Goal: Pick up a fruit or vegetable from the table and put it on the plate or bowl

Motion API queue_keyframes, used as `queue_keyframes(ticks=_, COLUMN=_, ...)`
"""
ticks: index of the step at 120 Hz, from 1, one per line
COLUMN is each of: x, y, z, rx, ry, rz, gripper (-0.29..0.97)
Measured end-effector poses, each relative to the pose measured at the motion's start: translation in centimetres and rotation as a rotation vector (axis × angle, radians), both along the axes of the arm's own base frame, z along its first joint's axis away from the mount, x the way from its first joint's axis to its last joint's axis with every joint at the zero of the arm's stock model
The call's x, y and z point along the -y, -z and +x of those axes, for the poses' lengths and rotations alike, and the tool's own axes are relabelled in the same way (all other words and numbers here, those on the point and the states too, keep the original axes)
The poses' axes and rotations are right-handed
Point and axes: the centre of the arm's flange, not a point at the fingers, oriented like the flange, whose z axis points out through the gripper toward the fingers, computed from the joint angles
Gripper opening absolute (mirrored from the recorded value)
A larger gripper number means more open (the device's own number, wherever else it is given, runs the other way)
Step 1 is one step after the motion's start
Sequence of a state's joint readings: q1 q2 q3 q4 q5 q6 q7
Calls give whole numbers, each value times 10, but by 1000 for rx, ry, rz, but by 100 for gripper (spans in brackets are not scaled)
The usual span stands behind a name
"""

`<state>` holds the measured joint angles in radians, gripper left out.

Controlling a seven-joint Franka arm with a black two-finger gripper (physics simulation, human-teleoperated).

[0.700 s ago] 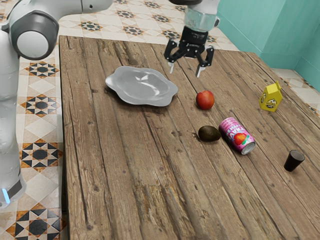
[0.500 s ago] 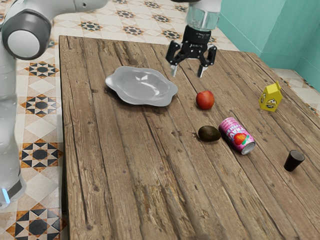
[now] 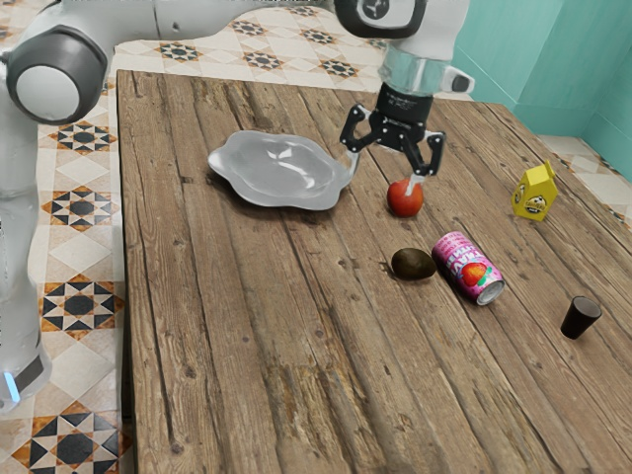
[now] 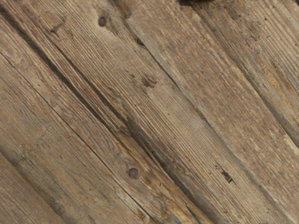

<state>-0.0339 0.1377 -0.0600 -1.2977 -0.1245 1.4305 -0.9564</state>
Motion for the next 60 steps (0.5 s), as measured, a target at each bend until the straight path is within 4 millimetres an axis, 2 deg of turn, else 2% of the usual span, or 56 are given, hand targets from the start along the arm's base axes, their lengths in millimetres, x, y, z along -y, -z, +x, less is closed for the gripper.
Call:
queue_keyframes(ticks=4, x=-21, y=17, z=16, rx=10, ry=41, rz=-5, gripper=68)
queue_keyframes(ticks=8, x=-29, y=34, z=31, rx=21, ry=102, rz=-11, gripper=68)
queue_keyframes(ticks=15, x=-22, y=56, z=52, rx=56, ry=237, rz=-21, gripper=68)
queue_keyframes(ticks=22, x=-9, y=64, z=63, rx=115, ry=375, rz=-26, gripper=68)
queue_keyframes(ticks=30, x=-7, y=67, z=72, rx=173, ry=499, rz=-26, gripper=68)
queue_keyframes(ticks=49, x=-57, y=117, z=103, rx=215, ry=686, rz=-48, gripper=68)
queue_keyframes(ticks=60, x=-63, y=135, z=114, rx=250, ry=808, rz=-50, gripper=68)
